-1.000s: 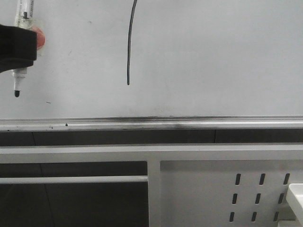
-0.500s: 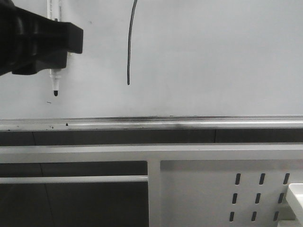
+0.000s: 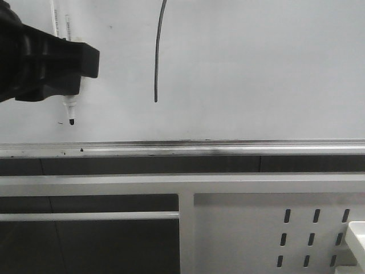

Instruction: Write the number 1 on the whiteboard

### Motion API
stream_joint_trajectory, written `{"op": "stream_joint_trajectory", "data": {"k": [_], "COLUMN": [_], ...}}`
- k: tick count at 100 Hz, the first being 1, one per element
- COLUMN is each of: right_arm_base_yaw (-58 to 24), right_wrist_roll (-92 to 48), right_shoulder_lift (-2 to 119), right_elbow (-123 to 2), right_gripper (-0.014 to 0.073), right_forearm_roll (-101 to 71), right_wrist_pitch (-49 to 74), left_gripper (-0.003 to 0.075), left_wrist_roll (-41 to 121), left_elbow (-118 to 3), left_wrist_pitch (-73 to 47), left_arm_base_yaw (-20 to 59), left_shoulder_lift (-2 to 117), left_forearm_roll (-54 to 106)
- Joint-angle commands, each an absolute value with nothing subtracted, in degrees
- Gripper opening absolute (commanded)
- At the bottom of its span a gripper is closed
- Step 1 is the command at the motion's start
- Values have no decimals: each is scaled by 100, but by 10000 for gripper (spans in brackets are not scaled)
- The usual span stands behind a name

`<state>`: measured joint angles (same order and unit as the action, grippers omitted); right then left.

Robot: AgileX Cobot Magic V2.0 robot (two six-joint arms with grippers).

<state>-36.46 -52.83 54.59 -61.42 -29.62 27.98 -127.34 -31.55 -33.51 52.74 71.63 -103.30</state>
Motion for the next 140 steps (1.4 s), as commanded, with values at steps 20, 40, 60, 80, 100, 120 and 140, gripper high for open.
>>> {"op": "stream_joint_trajectory", "data": {"k": [20, 40, 60, 80, 100, 120, 140], "right_arm_base_yaw": [-3601, -3601, -3601, -3601, -3601, -3601, -3601], "right_wrist_roll": [-5330, -5330, -5330, -5330, -5330, -5330, -5330], "right_shoulder_lift": [5421, 5421, 5421, 5421, 5421, 5421, 5421], "right_elbow": [-6344, -6344, -6344, -6344, -6344, -6344, -6344], "right_gripper": [391, 391, 391, 391, 391, 391, 391], "right_forearm_roll": [-3050, -3050, -3052, -3062, -3062, -3062, -3062], "right_wrist_pitch": [2458, 2458, 2468, 2468, 2476, 2476, 2476], "left_gripper": [-19, -20, -20, -20, -20, -20, -20], "left_wrist_roll": [-12778, -12778, -12778, -12778, -12778, -12719, -12651], "left_elbow": [-3348, -3348, -3348, -3348, -3348, -3348, -3348], "left_wrist_pitch": [-3976, -3750, -3786, -3477, -3143, -2866, -1243], "left_arm_base_yaw": [5190, 5190, 5190, 5190, 5190, 5152, 4594], "left_shoulder_lift": [7098, 7171, 7322, 7329, 7128, 6679, 6642], "left_forearm_roll": [-10521, -10521, -10521, -10521, -10521, -10521, -10521]}}
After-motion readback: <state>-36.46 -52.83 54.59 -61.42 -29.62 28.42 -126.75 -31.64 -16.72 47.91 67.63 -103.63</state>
